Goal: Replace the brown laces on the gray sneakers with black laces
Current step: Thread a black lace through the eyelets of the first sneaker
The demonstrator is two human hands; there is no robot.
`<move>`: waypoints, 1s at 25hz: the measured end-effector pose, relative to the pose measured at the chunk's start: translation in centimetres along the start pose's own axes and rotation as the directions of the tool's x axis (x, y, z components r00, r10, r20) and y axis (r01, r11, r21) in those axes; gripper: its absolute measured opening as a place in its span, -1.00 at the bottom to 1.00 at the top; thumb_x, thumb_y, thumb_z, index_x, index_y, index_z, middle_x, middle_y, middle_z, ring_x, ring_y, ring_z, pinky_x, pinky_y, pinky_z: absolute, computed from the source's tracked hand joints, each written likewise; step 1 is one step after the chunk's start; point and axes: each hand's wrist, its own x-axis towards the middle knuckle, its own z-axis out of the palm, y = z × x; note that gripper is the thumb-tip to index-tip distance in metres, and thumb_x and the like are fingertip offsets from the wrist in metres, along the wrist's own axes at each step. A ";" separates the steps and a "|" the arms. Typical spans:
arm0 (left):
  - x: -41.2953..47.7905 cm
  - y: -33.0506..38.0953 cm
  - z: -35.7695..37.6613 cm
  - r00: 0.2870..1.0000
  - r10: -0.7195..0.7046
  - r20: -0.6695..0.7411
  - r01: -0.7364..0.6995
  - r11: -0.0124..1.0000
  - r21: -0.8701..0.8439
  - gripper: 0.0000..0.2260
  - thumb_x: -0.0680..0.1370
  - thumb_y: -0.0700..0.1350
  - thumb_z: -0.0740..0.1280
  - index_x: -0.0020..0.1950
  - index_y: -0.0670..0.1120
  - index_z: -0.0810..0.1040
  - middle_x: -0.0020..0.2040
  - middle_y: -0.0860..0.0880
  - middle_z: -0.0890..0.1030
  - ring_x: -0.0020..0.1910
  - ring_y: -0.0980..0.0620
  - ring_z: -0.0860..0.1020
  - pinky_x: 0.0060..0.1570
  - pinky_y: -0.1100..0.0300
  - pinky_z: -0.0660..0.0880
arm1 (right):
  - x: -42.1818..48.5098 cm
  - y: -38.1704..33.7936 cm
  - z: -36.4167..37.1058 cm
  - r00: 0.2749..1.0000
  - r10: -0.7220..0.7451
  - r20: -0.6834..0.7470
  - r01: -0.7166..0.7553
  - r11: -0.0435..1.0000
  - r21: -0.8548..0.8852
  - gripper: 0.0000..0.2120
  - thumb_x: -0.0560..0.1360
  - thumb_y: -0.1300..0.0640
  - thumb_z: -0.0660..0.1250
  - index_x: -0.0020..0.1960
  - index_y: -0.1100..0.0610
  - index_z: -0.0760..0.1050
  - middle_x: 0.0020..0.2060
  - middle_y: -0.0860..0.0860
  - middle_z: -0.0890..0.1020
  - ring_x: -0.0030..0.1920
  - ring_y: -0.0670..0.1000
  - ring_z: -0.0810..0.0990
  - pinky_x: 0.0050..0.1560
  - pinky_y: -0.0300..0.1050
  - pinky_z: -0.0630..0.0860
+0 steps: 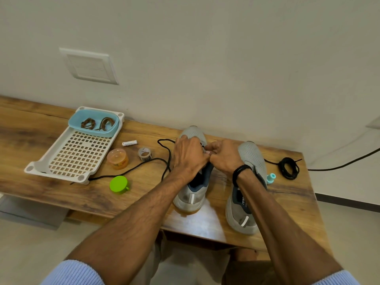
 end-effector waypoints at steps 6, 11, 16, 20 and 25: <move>0.2 -0.8 -0.7 0.992 0.044 0.116 -0.023 0.984 -0.178 -0.94 0.46 -0.15 0.43 -0.12 -0.04 0.69 -0.10 -0.05 0.68 0.04 -0.05 0.53 0.05 0.03 0.49 | 0.7 1.0 -0.5 0.995 0.068 0.069 -0.076 0.989 0.126 -0.91 0.49 0.25 0.39 -0.10 0.25 0.66 -0.15 0.28 0.69 -0.06 0.23 0.68 0.05 0.27 0.59; -0.3 -0.8 -1.4 1.000 -0.002 0.010 0.002 0.998 -0.065 -0.92 0.51 -0.07 0.43 -0.03 0.01 0.69 -0.07 -0.03 0.69 0.07 -0.07 0.53 0.06 0.08 0.47 | 0.9 1.0 -0.5 0.986 0.164 0.011 -0.164 0.982 0.088 -0.79 0.51 0.19 0.40 -0.13 0.37 0.64 -0.15 0.29 0.68 -0.08 0.24 0.67 0.01 0.21 0.62; -0.4 -0.9 -1.2 0.999 -0.049 -0.004 0.049 0.998 -0.031 -0.91 0.52 -0.04 0.38 -0.06 0.04 0.68 -0.07 -0.01 0.68 0.12 -0.08 0.48 0.13 0.07 0.36 | 0.2 0.3 -0.7 0.991 0.089 -0.102 -0.105 0.980 -0.168 -0.74 0.53 0.16 0.39 -0.10 0.40 0.61 -0.23 0.25 0.64 -0.19 0.16 0.60 -0.16 -0.07 0.56; -0.6 -0.1 -1.0 0.999 -0.036 -0.001 0.036 0.999 -0.031 -0.87 0.55 -0.08 0.32 -0.05 0.01 0.68 -0.05 -0.03 0.67 0.16 -0.08 0.43 0.13 0.10 0.29 | -0.3 -0.3 0.0 0.986 0.028 -0.162 -0.066 0.970 -0.233 -0.89 0.51 0.23 0.36 -0.15 0.23 0.62 -0.17 0.09 0.67 -0.08 0.07 0.63 -0.03 -0.05 0.58; -0.7 0.0 -0.7 0.997 -0.059 0.054 0.060 0.998 -0.010 -0.87 0.52 -0.08 0.32 -0.11 -0.01 0.67 -0.08 -0.04 0.67 0.14 -0.07 0.42 0.16 0.10 0.29 | -0.6 -0.6 0.6 0.978 0.031 -0.206 -0.078 0.972 -0.223 -0.88 0.50 0.26 0.35 -0.19 0.24 0.63 -0.19 0.10 0.68 -0.10 0.08 0.63 -0.03 -0.02 0.58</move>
